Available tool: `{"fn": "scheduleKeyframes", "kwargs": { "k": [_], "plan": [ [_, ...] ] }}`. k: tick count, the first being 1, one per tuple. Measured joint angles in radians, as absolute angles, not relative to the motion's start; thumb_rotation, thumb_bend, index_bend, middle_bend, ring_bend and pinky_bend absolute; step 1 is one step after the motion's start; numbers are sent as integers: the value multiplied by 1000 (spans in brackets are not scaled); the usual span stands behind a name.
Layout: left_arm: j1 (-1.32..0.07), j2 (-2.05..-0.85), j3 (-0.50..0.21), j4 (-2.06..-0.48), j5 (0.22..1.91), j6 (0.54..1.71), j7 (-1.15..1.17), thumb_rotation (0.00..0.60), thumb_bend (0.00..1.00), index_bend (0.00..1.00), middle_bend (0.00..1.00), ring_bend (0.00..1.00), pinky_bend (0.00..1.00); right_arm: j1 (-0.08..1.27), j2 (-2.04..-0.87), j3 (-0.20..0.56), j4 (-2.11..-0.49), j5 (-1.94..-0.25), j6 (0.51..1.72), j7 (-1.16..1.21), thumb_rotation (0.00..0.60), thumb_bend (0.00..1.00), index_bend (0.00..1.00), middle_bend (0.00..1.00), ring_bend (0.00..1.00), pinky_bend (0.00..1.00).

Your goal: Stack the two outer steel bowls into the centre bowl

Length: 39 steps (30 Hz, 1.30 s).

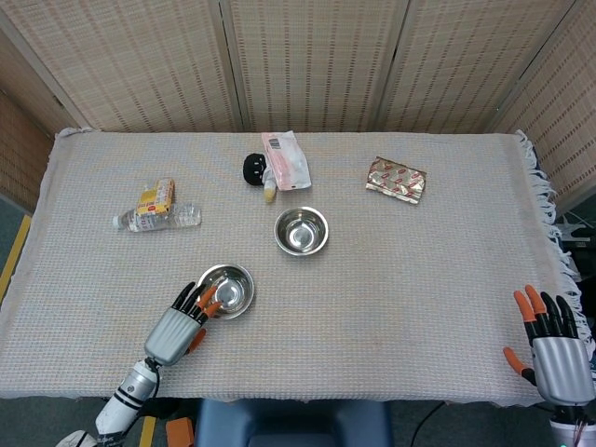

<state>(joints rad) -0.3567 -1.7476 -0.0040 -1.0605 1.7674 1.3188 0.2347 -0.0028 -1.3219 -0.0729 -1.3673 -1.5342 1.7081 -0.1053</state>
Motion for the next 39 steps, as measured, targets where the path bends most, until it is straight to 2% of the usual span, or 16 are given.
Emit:
{"fn": "scheduleKeyframes", "kwargs": {
  "k": [6,10,14,25,33,39],
  "plan": [
    [-396,-1810,-10,-973,1772,1322,210,600,437,380,0,0,60,-7,-1309,-58,-1382,-1525,1674,-109,600,118,0,0,0,0],
    [-419,-1855,-13,-904,1793,1377,162,600,448,536,3,7,61,-9,-1303,-51,-1391,-1518,1648,-110,600,118,0,0,0,0],
    [-442,-1909,-20,-804,1805,1427,115,600,480,641,70,47,61,-14,-1292,-45,-1409,-1512,1633,-109,600,118,0,0,0,0],
    [-539,-2034,-48,-538,1787,1489,-13,600,479,660,99,48,61,-32,-1267,-19,-1432,-1507,1629,-96,600,117,0,0,0,0],
    [-625,-2039,-115,-513,1733,1523,-49,600,479,659,115,49,61,-36,-1252,-6,-1444,-1492,1606,-80,600,118,0,0,0,0],
    [-714,-2041,-171,-508,1676,1453,-52,600,479,653,115,50,62,-40,-1236,4,-1456,-1484,1596,-62,600,117,0,0,0,0]
  ]
}}
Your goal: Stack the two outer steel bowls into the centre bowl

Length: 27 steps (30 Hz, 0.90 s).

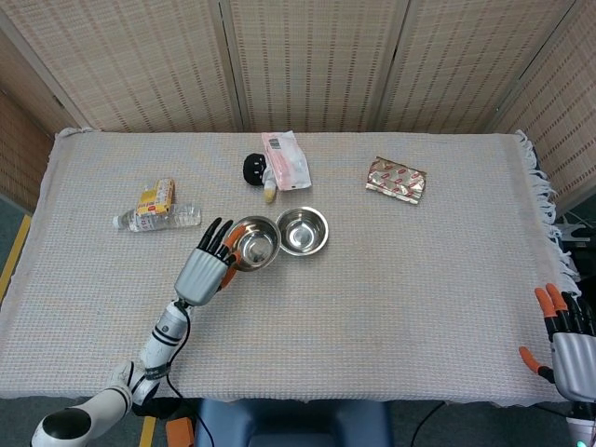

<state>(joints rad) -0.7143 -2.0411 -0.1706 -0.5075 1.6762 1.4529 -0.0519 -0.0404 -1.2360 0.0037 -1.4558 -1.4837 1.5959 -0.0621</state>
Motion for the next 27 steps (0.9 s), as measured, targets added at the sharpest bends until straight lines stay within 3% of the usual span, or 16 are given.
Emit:
{"fn": "scheduleKeyframes", "kwargs": {
  "k": [13,16,20,27],
  "plan": [
    [-971,-2185,-227,-259,1571,1166,-55,600,479,613,115,50,63,-50,-1202,24,-1469,-1440,1561,-20,600,117,0,0,0,0],
    [-999,-2216,-223,-223,1557,1144,-65,600,473,433,91,40,65,-56,-1197,27,-1472,-1435,1560,-15,600,117,0,0,0,0],
    [-1013,-2234,-215,-203,1547,1100,-53,600,466,36,3,0,65,-64,-1193,30,-1476,-1439,1574,-13,600,117,0,0,0,0],
    [-1030,-2252,-198,-217,1531,1080,-26,600,466,0,0,0,65,-70,-1187,30,-1482,-1455,1580,-9,600,117,0,0,0,0]
  ]
}}
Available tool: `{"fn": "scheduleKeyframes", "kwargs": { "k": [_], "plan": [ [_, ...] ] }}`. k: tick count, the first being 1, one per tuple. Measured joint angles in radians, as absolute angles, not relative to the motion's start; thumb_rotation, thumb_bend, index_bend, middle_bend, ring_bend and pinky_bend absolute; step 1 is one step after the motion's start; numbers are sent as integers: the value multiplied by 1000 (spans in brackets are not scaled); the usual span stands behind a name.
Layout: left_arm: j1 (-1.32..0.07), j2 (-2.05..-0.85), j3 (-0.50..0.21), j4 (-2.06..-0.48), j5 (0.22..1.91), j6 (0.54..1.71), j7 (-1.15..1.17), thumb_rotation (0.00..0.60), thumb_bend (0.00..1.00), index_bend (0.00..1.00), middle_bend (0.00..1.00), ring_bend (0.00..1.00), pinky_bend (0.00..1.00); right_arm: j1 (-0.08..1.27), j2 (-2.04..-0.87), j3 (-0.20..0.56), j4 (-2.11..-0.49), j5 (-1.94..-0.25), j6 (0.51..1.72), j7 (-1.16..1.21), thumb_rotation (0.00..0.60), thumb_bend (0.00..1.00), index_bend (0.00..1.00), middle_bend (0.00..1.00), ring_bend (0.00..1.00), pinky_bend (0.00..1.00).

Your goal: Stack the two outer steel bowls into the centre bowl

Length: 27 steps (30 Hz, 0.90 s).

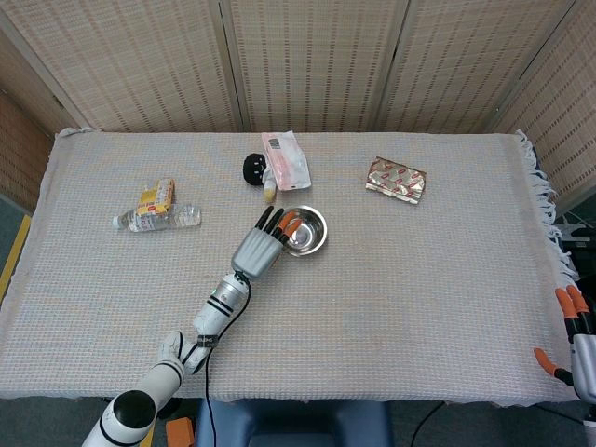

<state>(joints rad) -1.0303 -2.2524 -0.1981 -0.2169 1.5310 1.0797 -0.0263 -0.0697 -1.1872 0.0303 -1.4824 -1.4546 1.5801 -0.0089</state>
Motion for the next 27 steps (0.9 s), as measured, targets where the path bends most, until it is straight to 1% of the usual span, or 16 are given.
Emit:
{"fn": "scheduleKeyframes", "kwargs": {
  "k": [6,9,12,15,18,19,22,25,27],
  "plan": [
    [-1016,-2231,-171,-298,1537,1135,-2,600,459,0,0,0,70,-73,-1187,27,-1486,-1477,1591,-14,600,118,0,0,0,0],
    [-976,-2191,-151,-374,1541,1151,27,600,455,0,0,0,73,-76,-1191,23,-1487,-1489,1598,-26,600,117,0,0,0,0],
    [-910,-2114,-117,-502,1546,1171,57,600,446,0,0,0,73,-79,-1196,17,-1488,-1506,1606,-42,600,118,0,0,0,0],
    [-825,-1989,-69,-691,1543,1191,86,600,434,0,0,0,68,-82,-1203,8,-1488,-1528,1616,-64,600,117,0,0,0,0],
    [-717,-1816,-11,-920,1531,1229,106,600,427,0,0,0,54,-83,-1215,3,-1485,-1538,1616,-85,600,118,0,0,0,0],
    [-664,-1735,13,-1009,1525,1255,110,600,426,0,0,0,51,-81,-1221,2,-1483,-1539,1612,-93,600,117,0,0,0,0],
    [-506,-1543,72,-1175,1507,1348,101,600,426,0,0,0,47,-74,-1238,1,-1477,-1541,1597,-116,600,117,0,0,0,0],
    [-345,-1428,116,-1242,1488,1475,68,600,426,0,0,0,47,-66,-1260,1,-1468,-1541,1581,-148,600,118,0,0,0,0],
    [-266,-1398,130,-1239,1480,1555,37,600,425,0,0,0,47,-62,-1274,3,-1464,-1540,1575,-168,600,118,0,0,0,0]
  ]
}}
